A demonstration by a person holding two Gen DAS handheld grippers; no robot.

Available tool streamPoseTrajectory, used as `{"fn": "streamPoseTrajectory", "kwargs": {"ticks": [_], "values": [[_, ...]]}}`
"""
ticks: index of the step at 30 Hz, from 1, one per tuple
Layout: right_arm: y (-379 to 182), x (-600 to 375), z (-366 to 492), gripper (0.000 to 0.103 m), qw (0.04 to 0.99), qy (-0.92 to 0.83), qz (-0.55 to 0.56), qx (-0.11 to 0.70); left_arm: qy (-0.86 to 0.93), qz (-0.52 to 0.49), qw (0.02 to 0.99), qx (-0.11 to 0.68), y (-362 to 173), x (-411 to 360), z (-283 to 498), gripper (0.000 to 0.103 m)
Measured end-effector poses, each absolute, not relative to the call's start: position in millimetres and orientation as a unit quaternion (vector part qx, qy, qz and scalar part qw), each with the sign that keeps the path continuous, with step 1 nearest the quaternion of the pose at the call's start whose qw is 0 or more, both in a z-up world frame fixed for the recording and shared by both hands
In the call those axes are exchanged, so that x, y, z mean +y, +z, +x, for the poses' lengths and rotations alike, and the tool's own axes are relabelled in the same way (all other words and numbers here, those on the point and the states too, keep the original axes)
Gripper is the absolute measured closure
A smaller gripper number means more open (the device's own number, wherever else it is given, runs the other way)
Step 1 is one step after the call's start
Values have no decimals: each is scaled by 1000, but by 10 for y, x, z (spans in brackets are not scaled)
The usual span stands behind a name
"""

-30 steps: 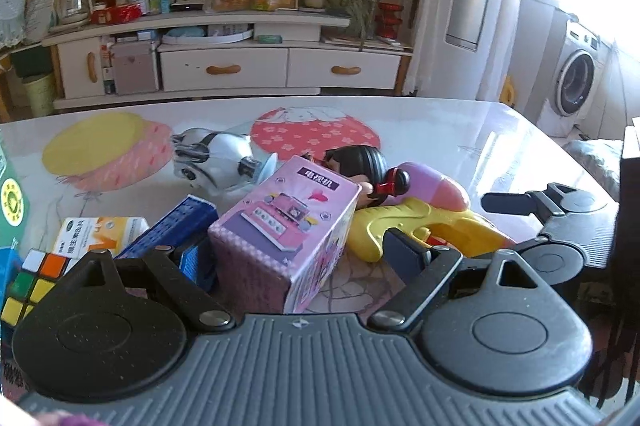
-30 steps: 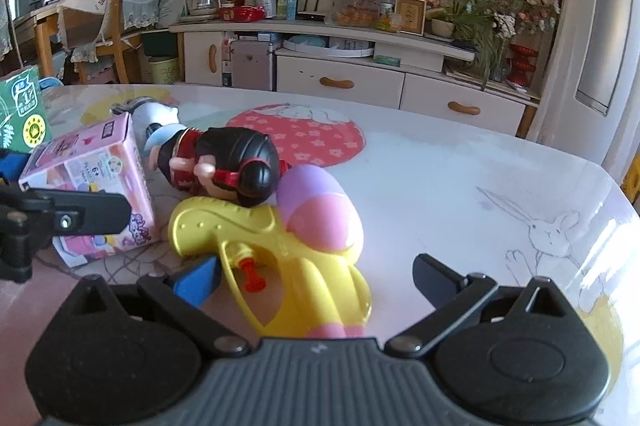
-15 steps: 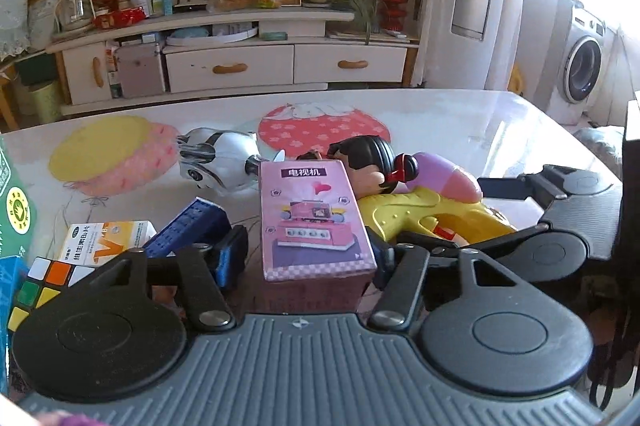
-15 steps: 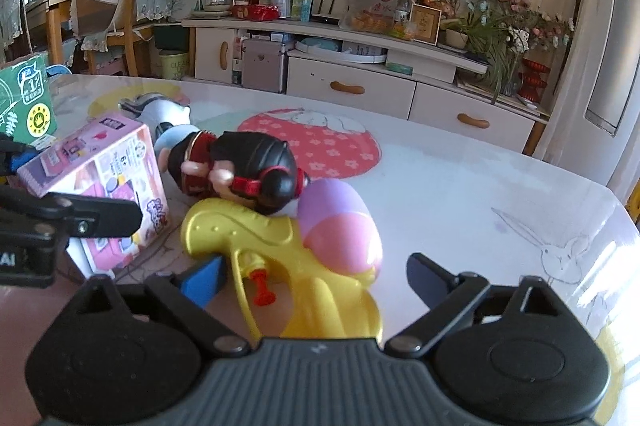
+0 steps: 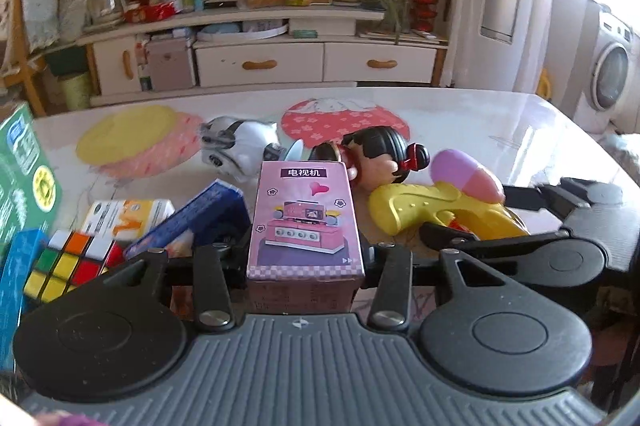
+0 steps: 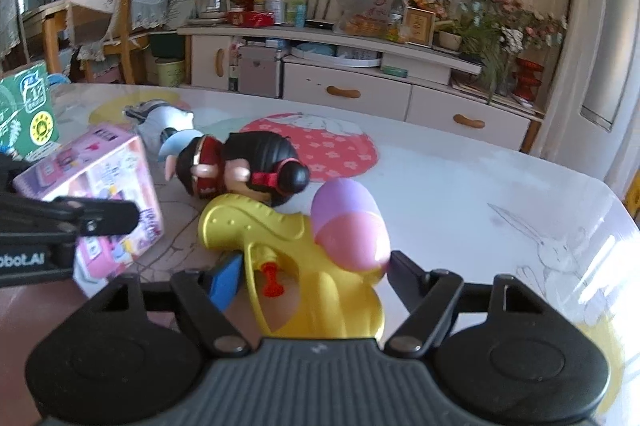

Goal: Organize rigid objects
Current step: 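Grasp the pink TV toy box with the left gripper while the right gripper grasps the yellow water gun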

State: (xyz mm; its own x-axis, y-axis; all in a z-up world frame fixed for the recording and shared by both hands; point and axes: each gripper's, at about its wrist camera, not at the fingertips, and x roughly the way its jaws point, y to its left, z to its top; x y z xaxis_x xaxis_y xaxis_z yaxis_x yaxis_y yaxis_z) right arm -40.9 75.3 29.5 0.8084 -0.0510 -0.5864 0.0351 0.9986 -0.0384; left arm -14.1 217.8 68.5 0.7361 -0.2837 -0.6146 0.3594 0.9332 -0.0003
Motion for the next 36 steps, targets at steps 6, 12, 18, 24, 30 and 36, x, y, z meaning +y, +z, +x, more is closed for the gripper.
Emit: {"fn": "streamPoseTrajectory", "kwargs": {"ticks": [6, 12, 18, 24, 30, 36], "values": [[302, 786, -586, 27, 952, -38, -14, 303, -155, 57, 929, 330, 709, 2243, -194, 49], [323, 904, -752, 27, 953, -82, -25, 291, -153, 33, 933, 324, 820, 2407, -389, 49], [324, 1092, -953, 27, 953, -113, -30, 280, -172, 20, 933, 315, 939, 2484, -506, 49], [313, 1211, -1115, 27, 950, -130, -24, 284, -189, 22, 931, 311, 997, 2502, -615, 49], [358, 1278, -1231, 27, 945, -139, 4, 296, -197, 22, 931, 305, 1046, 2534, -673, 49], [482, 1333, -1364, 27, 944, -141, 19, 296, -207, 17, 932, 298, 1106, 2572, -735, 49]]}}
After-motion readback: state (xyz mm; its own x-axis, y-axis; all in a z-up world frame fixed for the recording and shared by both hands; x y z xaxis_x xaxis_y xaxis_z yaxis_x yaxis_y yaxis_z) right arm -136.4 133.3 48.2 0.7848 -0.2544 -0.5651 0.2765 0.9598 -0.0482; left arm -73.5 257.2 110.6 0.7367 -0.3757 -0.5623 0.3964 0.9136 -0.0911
